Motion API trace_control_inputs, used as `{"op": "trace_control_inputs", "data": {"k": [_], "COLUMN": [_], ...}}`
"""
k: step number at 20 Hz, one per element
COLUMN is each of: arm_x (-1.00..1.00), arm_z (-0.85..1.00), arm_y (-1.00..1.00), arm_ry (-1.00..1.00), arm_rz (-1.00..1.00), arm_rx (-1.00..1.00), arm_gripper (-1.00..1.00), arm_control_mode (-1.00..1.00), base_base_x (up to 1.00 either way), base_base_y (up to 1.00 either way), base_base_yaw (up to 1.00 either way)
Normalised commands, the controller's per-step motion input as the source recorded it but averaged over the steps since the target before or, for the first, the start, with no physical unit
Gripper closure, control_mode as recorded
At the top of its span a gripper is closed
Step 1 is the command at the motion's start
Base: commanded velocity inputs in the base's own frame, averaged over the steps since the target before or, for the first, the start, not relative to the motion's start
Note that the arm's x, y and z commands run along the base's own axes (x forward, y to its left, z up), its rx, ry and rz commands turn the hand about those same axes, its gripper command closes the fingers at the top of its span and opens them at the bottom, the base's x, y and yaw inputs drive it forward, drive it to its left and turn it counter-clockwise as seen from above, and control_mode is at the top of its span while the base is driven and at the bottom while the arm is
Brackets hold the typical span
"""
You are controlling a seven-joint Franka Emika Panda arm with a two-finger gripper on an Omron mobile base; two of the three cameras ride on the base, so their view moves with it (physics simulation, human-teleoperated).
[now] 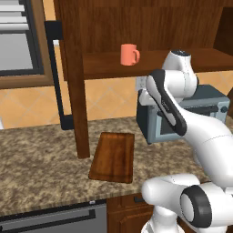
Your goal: Pick the kettle from the counter and place it on the tray. Then pick the mug from the cabinet and place it on the tray. Then close the cabinet doors.
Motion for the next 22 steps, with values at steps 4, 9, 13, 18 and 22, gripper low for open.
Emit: {"op": "trace_control_inputs", "data": {"k": [4,9,13,18,22], "arm_x": [-0.17,-0.40,-0.32,-0.24,-0.13], "arm_z": [-0.06,-0.35,-0.44,-0.45,-0.42], "arm_y": [-0.14,-0.68,-0.73,-0.56,-0.58], "arm_ry": [-0.02,0.00,0.07,0.08,0.12], "arm_rz": [-0.01,-0.09,-0.16,-0.17,-0.15], "arm_rx": [0.00,0.01,0.01,0.00,0.00], "arm_gripper": [-1.00,-1.00,-1.00,-1.00,-1.00], "arm_control_mode": [-1.00,-1.00,-1.00,-1.00,-1.00], "base_base_x": [0.00,0.00,0.00,0.00,0.00], "base_base_y": [0.00,0.00,0.00,0.00,0.00], "base_base_yaw": [0.00,0.00,0.00,0.00,0.00]}}
